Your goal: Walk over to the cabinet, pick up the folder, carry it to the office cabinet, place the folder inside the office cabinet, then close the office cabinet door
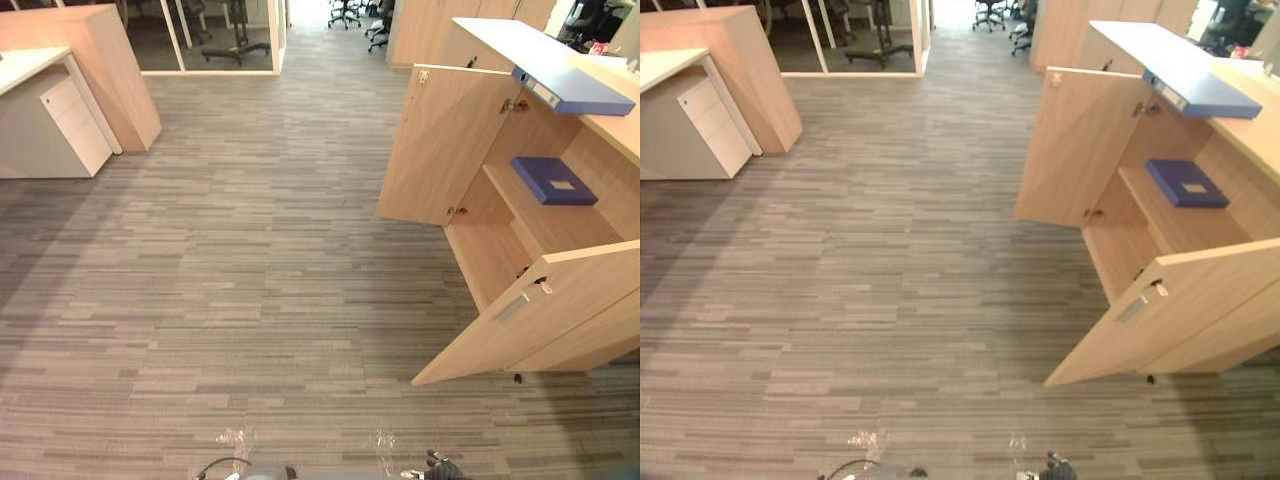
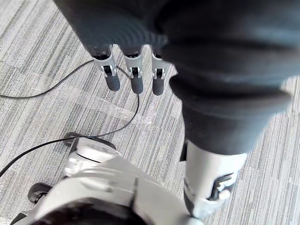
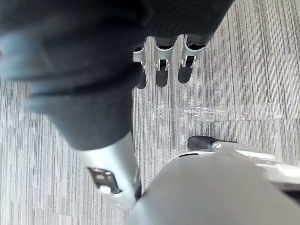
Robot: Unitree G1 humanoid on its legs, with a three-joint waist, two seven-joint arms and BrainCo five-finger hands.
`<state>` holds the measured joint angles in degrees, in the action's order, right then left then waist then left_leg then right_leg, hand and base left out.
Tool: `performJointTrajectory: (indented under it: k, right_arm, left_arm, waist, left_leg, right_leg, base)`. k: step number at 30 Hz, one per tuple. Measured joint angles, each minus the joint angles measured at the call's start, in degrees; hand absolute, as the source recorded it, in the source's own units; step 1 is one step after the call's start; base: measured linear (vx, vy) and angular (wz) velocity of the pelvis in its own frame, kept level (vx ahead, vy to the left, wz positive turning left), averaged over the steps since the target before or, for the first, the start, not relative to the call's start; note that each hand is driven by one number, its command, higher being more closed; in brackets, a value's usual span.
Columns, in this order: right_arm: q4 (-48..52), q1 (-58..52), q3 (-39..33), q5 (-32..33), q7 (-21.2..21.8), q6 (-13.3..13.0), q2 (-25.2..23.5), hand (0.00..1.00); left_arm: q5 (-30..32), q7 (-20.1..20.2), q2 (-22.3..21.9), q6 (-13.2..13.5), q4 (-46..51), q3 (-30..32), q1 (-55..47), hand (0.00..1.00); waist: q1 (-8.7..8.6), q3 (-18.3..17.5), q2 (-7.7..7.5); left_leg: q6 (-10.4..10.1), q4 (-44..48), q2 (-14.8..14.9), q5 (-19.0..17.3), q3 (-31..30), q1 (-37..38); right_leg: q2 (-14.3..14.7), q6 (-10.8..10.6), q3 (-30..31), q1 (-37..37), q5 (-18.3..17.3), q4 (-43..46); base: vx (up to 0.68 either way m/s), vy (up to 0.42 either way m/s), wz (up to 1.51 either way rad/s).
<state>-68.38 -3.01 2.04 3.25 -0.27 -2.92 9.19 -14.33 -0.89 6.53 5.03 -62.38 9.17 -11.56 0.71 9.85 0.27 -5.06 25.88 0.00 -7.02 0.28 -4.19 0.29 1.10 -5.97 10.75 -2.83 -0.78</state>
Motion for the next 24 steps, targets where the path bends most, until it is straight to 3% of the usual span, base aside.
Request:
performJointTrajectory:
  k: [2, 4, 7, 10, 11, 12, 14, 17, 18, 21, 23, 24]
  right_arm:
    - [0.0, 0.0, 0.3, 0.0, 0.0, 0.0, 0.3, 0.0]
    - [0.0, 0.5, 0.2, 0.1, 0.0, 0.0, 0.6, 0.0]
    - [0.1, 0.7, 0.2, 0.1, 0.0, 0.0, 0.7, 0.0]
    - [0.1, 0.5, -0.2, 0.4, 0.0, 0.2, 1.4, 0.0]
    - [-0.1, 0.4, -0.7, 1.0, 0.0, 0.5, 1.5, 0.0]
    - [-0.5, 0.5, -0.8, 1.1, 0.0, 0.6, 1.6, 0.0]
    - [-2.3, 1.2, -0.9, 0.8, 0.1, 1.3, 1.1, 0.0]
    - [-3.4, 1.2, -3.3, -0.2, 0.3, 1.6, 0.8, 0.0]
    - [-3.4, 1.2, -4.4, -0.2, 0.8, 1.8, 0.7, 0.0]
    - [-3.4, 0.0, -7.4, -0.2, 1.5, 1.8, 1.0, 0.0]
    - [-3.0, -0.1, -10.3, -0.2, 1.9, 1.8, 2.0, 0.0]
    - [-2.6, -0.1, -11.0, -0.2, 1.9, 1.8, 2.0, 0.0]
  left_arm:
    - [0.0, -0.2, -0.2, 0.0, 0.0, 0.1, 0.0, 0.0]
    - [-0.1, -0.6, -0.7, 0.0, -0.1, 0.4, -0.1, 0.0]
    - [0.0, -0.8, -0.7, 0.0, -0.2, 0.4, 0.0, 0.0]
    - [0.0, -1.3, -1.3, -0.1, -0.8, 0.3, -0.2, 0.0]
    - [0.0, -1.5, -1.3, -0.1, -1.5, 0.3, -0.4, 0.0]
    - [0.0, -1.5, -1.2, -0.1, -1.7, 0.3, -0.4, 0.0]
    - [0.0, -1.5, -1.0, -0.1, -1.6, 0.7, -0.6, 0.0]
    - [0.1, -1.5, -1.3, -0.1, -1.8, 1.3, -1.5, 0.0]
    - [0.0, -1.5, -1.5, -0.2, -2.6, 1.4, -1.9, 0.0]
    - [-0.1, -1.4, -2.1, -0.2, -3.5, 1.6, -3.2, 0.0]
    - [-0.3, -1.4, -2.7, -0.3, -3.3, 1.6, -4.1, 0.0]
    - [-0.3, -1.4, -2.6, -0.3, -3.3, 1.5, -4.1, 0.0]
  waist:
    - [0.56, 0.6, -0.54]
    - [0.72, 1.0, -0.06]
    - [0.49, 1.2, -0.11]
    - [0.4, 1.3, 1.17]
    - [0.42, 1.1, 2.03]
    - [0.48, 1.3, 2.01]
    - [1.71, 0.7, 1.24]
    - [2.1, -1.8, 0.82]
    - [2.43, -2.4, 0.9]
    - [2.39, -6.0, 1.69]
    - [2.24, -6.9, 2.8]
    - [2.17, -6.9, 2.63]
  left_leg:
    - [-0.3, 6.8, 0.5, -0.6, 1.6, -3.2]
    - [1.0, 9.4, 2.5, -4.1, 3.1, -5.6]
    - [0.4, 0.2, 3.8, -3.7, 1.7, -6.8]
    - [-0.9, -12.6, 6.1, -1.2, -0.7, -6.5]
    - [-2.6, -13.9, 6.6, 5.3, 2.7, -5.9]
    - [-1.7, -13.4, 6.1, 6.6, 4.1, -5.8]
    - [0.7, -11.7, 3.0, 5.4, 6.2, -4.7]
    - [2.8, -12.4, 0.6, 4.6, 8.1, -3.4]
    - [4.5, -12.9, -1.0, 4.5, 9.6, -1.7]
    - [6.3, -15.2, -4.0, 3.4, 10.5, 1.5]
    - [6.7, -19.2, -7.1, 3.5, 9.7, 7.1]
    - [7.1, -20.2, -8.2, 3.3, 9.4, 8.4]
  right_leg:
    - [-0.6, 0.8, 1.3, 0.4, -0.3, 1.2]
    - [-1.4, 0.7, 2.1, 0.4, -0.5, 1.4]
    - [-4.9, -0.9, 3.7, 0.2, -1.5, 1.4]
    - [-8.4, -4.7, 4.8, 0.8, -3.5, 1.3]
    - [-9.6, -6.2, 4.7, 2.1, -4.3, 0.9]
    - [-10.5, -6.5, 4.6, 2.7, -4.3, 1.0]
    - [-13.3, -6.7, 4.1, 2.7, -3.6, 3.8]
    - [-16.1, -9.6, 3.2, 2.7, -1.0, 3.1]
    - [-17.8, -10.4, 3.4, 3.1, -0.3, 3.2]
    - [-21.1, -10.6, 5.0, 1.0, -0.3, 9.1]
    - [-24.6, -9.6, 6.3, -6.8, -0.1, 28.1]
    - [-26.0, -7.1, 5.7, -9.1, 0.5, 33.4]
  base:
    - [-0.01, 0.038, -0.29]
    - [0.04, 0.074, -0.28]
    - [0.09, 0.186, -0.27]
    - [0.24, 0.368, -0.15]
    - [0.23, 0.306, 0.01]
    - [0.4, 0.401, -0.07]
    - [0.34, 0.275, -0.2]
    - [0.32, 0.207, -0.24]
    - [0.32, 0.165, -0.43]
    - [0.3, 0.167, -0.31]
    - [0.32, 0.202, -0.19]
    - [0.27, 0.18, 0.0]
